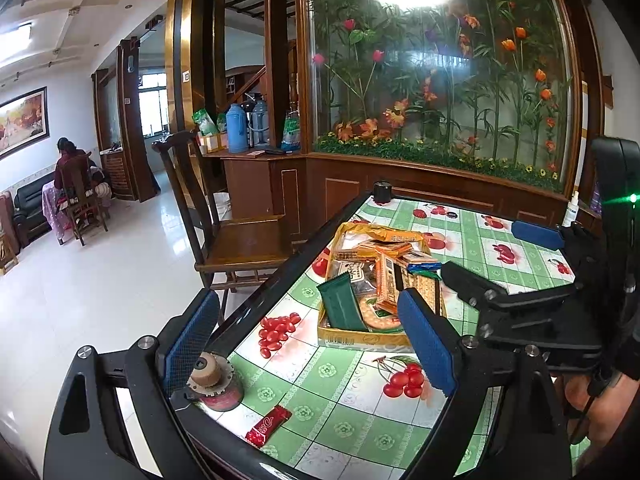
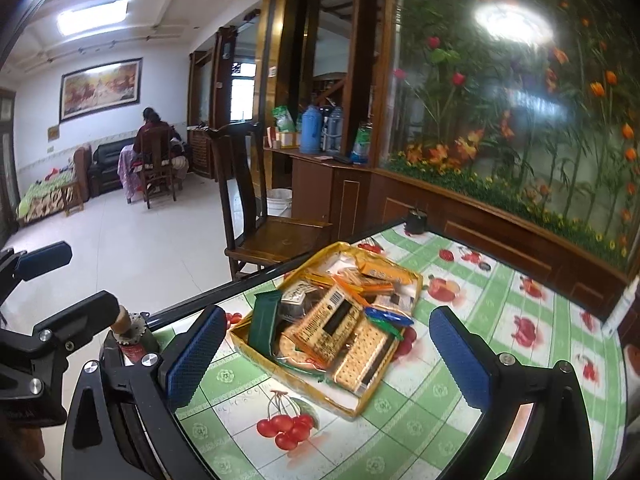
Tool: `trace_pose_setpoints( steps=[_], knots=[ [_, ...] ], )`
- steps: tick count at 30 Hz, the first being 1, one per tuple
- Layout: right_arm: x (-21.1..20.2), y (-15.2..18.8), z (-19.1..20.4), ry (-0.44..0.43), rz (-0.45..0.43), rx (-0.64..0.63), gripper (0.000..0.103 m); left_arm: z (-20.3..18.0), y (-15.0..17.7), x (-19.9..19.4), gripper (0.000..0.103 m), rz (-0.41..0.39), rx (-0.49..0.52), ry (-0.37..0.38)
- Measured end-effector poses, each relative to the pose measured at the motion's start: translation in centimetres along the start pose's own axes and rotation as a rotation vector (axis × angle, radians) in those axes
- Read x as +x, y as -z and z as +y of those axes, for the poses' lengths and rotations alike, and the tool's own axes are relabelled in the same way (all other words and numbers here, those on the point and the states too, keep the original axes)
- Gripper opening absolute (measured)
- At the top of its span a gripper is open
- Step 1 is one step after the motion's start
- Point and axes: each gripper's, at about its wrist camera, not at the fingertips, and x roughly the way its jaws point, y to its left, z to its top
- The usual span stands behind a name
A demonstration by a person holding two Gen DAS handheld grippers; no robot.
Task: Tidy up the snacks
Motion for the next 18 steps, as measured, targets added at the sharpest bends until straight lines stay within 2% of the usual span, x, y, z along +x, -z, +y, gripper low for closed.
trace_pose_setpoints(
  steps=[8, 13, 18],
  knots=[
    [1.1, -0.4, 2.9, -0.005, -0.001, -0.124, 0.102, 0.5, 0.1, 0.2, 0.091, 0.006, -0.006, -0.011],
    [1.4, -0.5, 2.9, -0.032, -0.003, -0.112, 0.102, 0.8, 0.3, 0.4, 0.091, 0.014, 0.002, -0.010],
    [1.7, -0.4, 2.5, -0.020, 0.002, -0.104, 0.102, 1.6, 0.7, 0.7, 0.091, 0.034, -0.018, -0.012]
  ],
)
